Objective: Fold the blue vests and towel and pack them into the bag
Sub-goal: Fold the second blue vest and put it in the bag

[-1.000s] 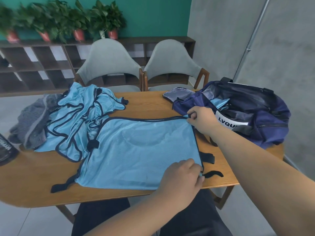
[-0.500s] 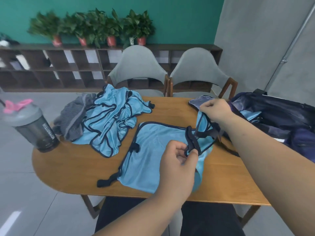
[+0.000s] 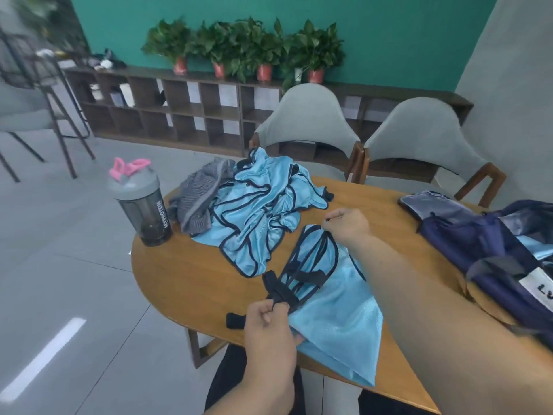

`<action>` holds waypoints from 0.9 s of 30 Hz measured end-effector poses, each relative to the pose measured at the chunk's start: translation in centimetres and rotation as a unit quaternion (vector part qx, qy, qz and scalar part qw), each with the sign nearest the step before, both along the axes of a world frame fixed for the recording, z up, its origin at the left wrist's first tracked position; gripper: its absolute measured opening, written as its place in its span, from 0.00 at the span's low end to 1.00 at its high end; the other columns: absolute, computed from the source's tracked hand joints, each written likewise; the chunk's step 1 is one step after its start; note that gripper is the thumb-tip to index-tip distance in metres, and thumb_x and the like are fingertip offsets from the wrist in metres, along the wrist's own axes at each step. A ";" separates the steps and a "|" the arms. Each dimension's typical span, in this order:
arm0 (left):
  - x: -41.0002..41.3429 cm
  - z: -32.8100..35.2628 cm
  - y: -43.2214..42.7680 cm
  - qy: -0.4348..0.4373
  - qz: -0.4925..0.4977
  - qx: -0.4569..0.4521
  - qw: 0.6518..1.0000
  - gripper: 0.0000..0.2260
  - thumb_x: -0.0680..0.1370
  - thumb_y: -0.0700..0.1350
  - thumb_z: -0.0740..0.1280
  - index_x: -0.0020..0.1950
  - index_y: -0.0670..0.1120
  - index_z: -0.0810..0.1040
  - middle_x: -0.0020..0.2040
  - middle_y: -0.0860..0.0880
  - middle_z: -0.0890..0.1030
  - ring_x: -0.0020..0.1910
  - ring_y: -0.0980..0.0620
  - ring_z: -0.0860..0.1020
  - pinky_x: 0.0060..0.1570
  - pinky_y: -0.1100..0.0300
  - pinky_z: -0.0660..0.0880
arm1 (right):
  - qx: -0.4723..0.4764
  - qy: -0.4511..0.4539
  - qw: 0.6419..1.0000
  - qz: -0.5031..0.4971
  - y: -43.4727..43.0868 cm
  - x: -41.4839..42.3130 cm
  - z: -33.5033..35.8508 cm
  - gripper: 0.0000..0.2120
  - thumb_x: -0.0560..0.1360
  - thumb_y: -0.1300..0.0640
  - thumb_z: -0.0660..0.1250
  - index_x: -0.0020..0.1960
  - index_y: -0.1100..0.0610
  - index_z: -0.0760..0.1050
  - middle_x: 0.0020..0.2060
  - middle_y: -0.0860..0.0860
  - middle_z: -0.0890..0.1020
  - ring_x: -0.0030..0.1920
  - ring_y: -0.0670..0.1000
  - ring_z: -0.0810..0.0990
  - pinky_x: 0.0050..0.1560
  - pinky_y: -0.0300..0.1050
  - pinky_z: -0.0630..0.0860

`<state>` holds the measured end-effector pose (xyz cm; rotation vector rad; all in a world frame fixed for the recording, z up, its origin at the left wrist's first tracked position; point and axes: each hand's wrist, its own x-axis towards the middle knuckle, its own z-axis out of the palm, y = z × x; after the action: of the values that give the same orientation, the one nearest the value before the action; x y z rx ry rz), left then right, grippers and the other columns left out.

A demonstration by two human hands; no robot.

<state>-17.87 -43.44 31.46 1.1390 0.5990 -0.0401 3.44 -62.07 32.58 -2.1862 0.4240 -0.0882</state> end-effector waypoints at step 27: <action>12.9 -1.4 -1.5 -0.113 -0.242 0.252 0.930 0.07 0.78 0.42 0.75 0.52 0.54 0.87 0.46 0.49 0.83 0.39 0.50 0.84 0.46 0.56 0.84 | -0.203 -0.091 0.972 -0.080 -9.5 -11.4 -6.0 0.08 0.80 0.51 0.69 0.57 0.53 0.78 0.60 0.48 0.70 0.52 0.49 0.73 0.50 0.44 0.70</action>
<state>-5.01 -44.94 30.04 1.7470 0.1034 -0.1844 -7.99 -71.56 26.58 -2.5113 0.5115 -0.4980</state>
